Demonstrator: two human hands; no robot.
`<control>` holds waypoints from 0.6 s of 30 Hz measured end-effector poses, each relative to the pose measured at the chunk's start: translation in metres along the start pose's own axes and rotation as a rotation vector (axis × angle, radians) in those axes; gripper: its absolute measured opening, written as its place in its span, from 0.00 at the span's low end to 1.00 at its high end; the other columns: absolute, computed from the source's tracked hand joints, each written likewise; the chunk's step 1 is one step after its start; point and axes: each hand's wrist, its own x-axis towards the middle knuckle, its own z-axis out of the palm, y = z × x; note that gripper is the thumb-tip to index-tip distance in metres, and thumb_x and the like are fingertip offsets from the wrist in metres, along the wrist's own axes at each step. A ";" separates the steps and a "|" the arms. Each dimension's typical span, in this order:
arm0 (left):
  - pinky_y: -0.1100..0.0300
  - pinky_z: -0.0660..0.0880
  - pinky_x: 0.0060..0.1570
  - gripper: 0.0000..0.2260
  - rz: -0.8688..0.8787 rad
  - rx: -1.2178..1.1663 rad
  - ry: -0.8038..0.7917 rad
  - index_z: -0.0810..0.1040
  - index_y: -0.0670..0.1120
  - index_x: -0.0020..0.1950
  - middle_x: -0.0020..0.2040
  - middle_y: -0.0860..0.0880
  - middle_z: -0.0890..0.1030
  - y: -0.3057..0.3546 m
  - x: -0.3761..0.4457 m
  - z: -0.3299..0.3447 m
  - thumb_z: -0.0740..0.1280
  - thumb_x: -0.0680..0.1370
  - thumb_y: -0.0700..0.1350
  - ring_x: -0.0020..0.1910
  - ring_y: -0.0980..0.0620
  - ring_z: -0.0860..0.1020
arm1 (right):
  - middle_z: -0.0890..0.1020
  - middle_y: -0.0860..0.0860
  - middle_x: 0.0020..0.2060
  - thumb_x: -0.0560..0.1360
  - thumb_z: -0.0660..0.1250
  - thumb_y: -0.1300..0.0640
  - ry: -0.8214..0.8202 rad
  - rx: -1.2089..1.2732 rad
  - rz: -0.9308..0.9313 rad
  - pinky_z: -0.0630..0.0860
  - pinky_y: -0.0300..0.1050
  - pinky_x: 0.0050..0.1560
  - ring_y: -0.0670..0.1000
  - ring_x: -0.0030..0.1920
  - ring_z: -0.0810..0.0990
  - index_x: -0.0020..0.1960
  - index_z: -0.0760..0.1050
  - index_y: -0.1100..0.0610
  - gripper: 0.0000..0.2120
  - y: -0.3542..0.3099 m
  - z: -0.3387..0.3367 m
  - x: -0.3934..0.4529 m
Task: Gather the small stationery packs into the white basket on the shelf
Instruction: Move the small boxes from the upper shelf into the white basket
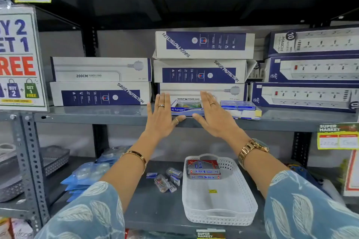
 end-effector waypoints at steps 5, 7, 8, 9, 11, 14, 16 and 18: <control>0.46 0.58 0.72 0.45 -0.015 -0.206 -0.187 0.47 0.39 0.77 0.76 0.40 0.60 -0.012 0.015 -0.011 0.65 0.73 0.63 0.74 0.42 0.61 | 0.47 0.56 0.77 0.78 0.55 0.43 -0.125 0.042 0.054 0.56 0.53 0.74 0.53 0.77 0.48 0.76 0.41 0.61 0.37 -0.002 0.004 0.019; 0.50 0.65 0.69 0.44 -0.068 -0.287 -0.294 0.53 0.39 0.76 0.75 0.42 0.64 -0.017 0.024 -0.013 0.68 0.71 0.63 0.71 0.43 0.66 | 0.45 0.57 0.77 0.77 0.57 0.43 -0.151 0.087 0.083 0.57 0.53 0.73 0.55 0.77 0.50 0.76 0.39 0.61 0.40 -0.004 0.008 0.023; 0.50 0.66 0.69 0.43 -0.101 -0.337 -0.338 0.55 0.39 0.75 0.74 0.43 0.65 -0.021 0.031 -0.013 0.69 0.70 0.62 0.71 0.44 0.67 | 0.45 0.57 0.77 0.77 0.59 0.43 -0.160 0.110 0.110 0.58 0.53 0.73 0.56 0.77 0.51 0.76 0.38 0.61 0.42 -0.004 0.009 0.027; 0.49 0.65 0.70 0.42 -0.125 -0.387 -0.386 0.58 0.38 0.74 0.74 0.43 0.67 -0.025 0.036 -0.013 0.71 0.70 0.61 0.70 0.44 0.68 | 0.44 0.57 0.77 0.76 0.61 0.44 -0.169 0.136 0.149 0.58 0.53 0.73 0.57 0.76 0.53 0.76 0.37 0.60 0.43 -0.004 0.010 0.030; 0.49 0.65 0.70 0.41 -0.154 -0.470 -0.460 0.62 0.37 0.72 0.71 0.43 0.69 -0.030 0.047 -0.012 0.73 0.68 0.59 0.69 0.44 0.69 | 0.45 0.56 0.77 0.74 0.64 0.48 -0.180 0.241 0.245 0.60 0.51 0.71 0.59 0.75 0.55 0.76 0.37 0.58 0.45 -0.002 0.011 0.036; 0.57 0.67 0.66 0.39 -0.154 -0.532 -0.522 0.67 0.42 0.71 0.69 0.46 0.72 -0.032 0.057 -0.008 0.75 0.66 0.58 0.64 0.48 0.72 | 0.52 0.56 0.77 0.71 0.65 0.52 -0.185 0.407 0.368 0.65 0.49 0.64 0.60 0.73 0.60 0.77 0.42 0.56 0.44 0.001 0.010 0.042; 0.63 0.67 0.58 0.31 -0.120 -0.557 -0.546 0.70 0.46 0.68 0.66 0.48 0.74 -0.031 0.062 -0.005 0.74 0.69 0.54 0.58 0.52 0.73 | 0.65 0.58 0.70 0.70 0.65 0.54 -0.185 0.511 0.451 0.67 0.43 0.51 0.59 0.63 0.69 0.72 0.56 0.59 0.34 0.003 0.008 0.046; 0.67 0.67 0.52 0.25 -0.083 -0.569 -0.564 0.72 0.50 0.67 0.63 0.51 0.76 -0.030 0.065 -0.005 0.72 0.72 0.52 0.55 0.55 0.75 | 0.71 0.56 0.52 0.69 0.66 0.57 -0.190 0.614 0.504 0.65 0.41 0.39 0.52 0.46 0.71 0.55 0.66 0.59 0.17 0.003 0.003 0.049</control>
